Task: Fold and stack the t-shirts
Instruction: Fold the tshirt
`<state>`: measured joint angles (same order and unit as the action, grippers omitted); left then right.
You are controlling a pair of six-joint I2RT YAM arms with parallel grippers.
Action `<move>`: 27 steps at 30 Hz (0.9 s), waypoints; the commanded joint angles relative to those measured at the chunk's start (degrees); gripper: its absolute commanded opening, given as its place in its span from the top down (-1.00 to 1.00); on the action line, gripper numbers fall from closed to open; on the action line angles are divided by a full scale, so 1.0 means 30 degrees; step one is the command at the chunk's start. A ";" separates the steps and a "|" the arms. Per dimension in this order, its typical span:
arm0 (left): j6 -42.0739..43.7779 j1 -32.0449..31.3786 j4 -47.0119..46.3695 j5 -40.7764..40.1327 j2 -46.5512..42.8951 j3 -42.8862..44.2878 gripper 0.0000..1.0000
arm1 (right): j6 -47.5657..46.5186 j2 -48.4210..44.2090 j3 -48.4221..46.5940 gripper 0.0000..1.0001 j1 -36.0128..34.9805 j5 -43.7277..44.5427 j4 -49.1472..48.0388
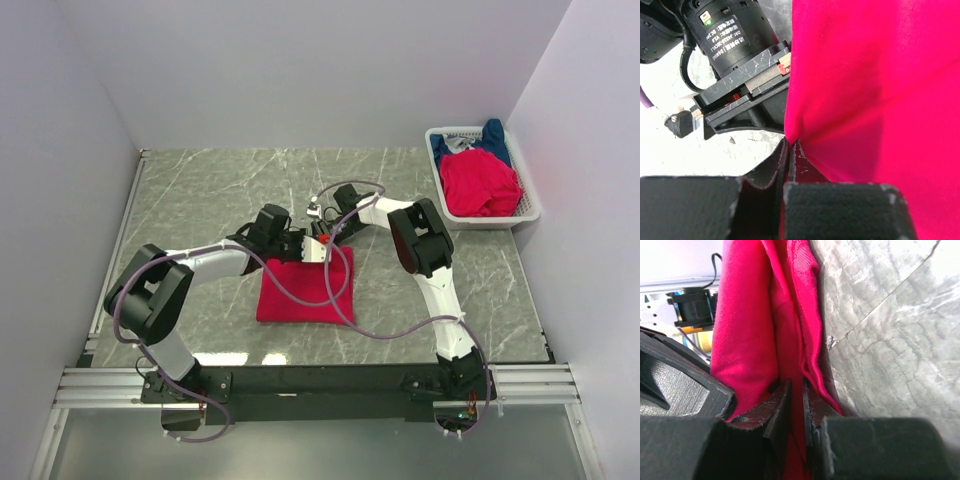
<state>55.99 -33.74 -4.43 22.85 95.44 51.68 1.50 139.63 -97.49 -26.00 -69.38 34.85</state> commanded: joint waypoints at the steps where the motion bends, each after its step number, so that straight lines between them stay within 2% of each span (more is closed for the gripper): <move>1: 0.0643 -0.0180 -0.2010 -0.0761 -0.0465 -0.0613 0.99 | -0.1553 -0.0137 -0.0489 0.56 0.0024 0.2178 0.1097; 6: 0.1055 -0.0473 -0.2392 -0.0879 -0.0583 -0.1201 0.99 | -0.1730 -0.1805 -0.0930 0.52 0.0082 0.4926 0.0894; 11: 0.0967 -0.0532 -0.2275 -0.1200 -0.0144 -0.0909 0.89 | -0.1787 -0.2423 -0.1807 0.23 0.0228 0.7276 0.1679; 14: 0.0821 -0.0532 -0.2099 -0.1231 -0.0084 -0.0470 0.68 | -0.1759 -0.2569 -0.2365 0.09 0.0578 0.7776 0.2064; 15: 0.0733 -0.0503 -0.1722 -0.1114 -0.0142 -0.0208 0.51 | -0.1759 -0.2628 -0.2511 -0.01 0.0696 0.7835 0.2152; 18: 0.0265 -0.0270 -0.0404 -0.0004 -0.0435 0.0756 0.19 | -0.1642 -0.2979 -0.3126 -0.06 0.1426 0.8040 0.2328; 23: -0.1958 0.0491 0.2964 0.2569 -0.1898 0.1989 -0.04 | -0.2109 -0.3740 -0.4298 -0.15 0.2922 0.7660 0.3350; 25: -0.3330 0.1398 0.3961 0.3539 -0.2512 0.2664 -0.09 | -0.2605 -0.4294 -0.4300 -0.26 0.3652 0.7631 0.3646; 27: -0.4680 0.2711 0.5163 0.5179 -0.2778 0.3335 -0.13 | -0.2842 -0.4648 -0.4125 -0.28 0.4035 0.7572 0.3997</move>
<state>49.84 -30.22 4.56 29.17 91.05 57.12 -4.36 131.76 -107.72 -16.08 -47.05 43.92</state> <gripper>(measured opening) 0.553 0.636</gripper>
